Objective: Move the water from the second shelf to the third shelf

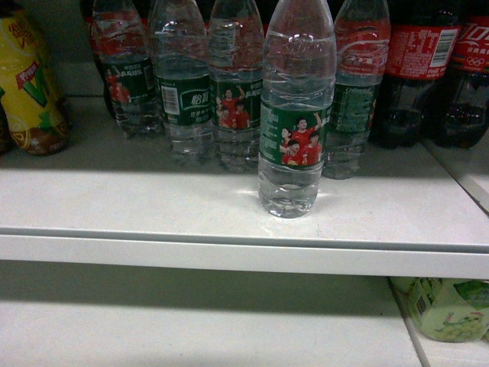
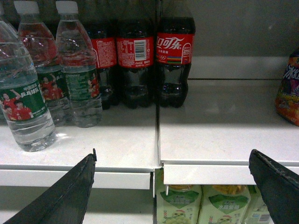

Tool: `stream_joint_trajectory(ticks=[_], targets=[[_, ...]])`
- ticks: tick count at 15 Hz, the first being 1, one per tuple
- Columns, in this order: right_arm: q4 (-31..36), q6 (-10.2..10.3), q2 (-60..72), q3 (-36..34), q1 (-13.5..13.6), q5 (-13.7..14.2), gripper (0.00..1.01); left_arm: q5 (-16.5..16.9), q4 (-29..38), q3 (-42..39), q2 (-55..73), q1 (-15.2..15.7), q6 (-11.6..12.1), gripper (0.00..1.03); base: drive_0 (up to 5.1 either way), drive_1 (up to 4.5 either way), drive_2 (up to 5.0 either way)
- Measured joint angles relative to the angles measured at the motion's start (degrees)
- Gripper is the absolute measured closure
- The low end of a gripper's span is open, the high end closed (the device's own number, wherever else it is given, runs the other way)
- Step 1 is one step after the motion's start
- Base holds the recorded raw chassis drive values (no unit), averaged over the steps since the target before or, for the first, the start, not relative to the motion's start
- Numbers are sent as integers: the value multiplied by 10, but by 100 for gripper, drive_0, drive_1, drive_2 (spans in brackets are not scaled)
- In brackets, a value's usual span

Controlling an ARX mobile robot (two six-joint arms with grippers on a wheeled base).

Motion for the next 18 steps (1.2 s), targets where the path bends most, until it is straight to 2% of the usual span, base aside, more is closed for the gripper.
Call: stream_joint_trajectory(ticks=[18], targets=[[0,0,0,0,0,0,3,0,0,0,0,0,0,5,0,0,0]])
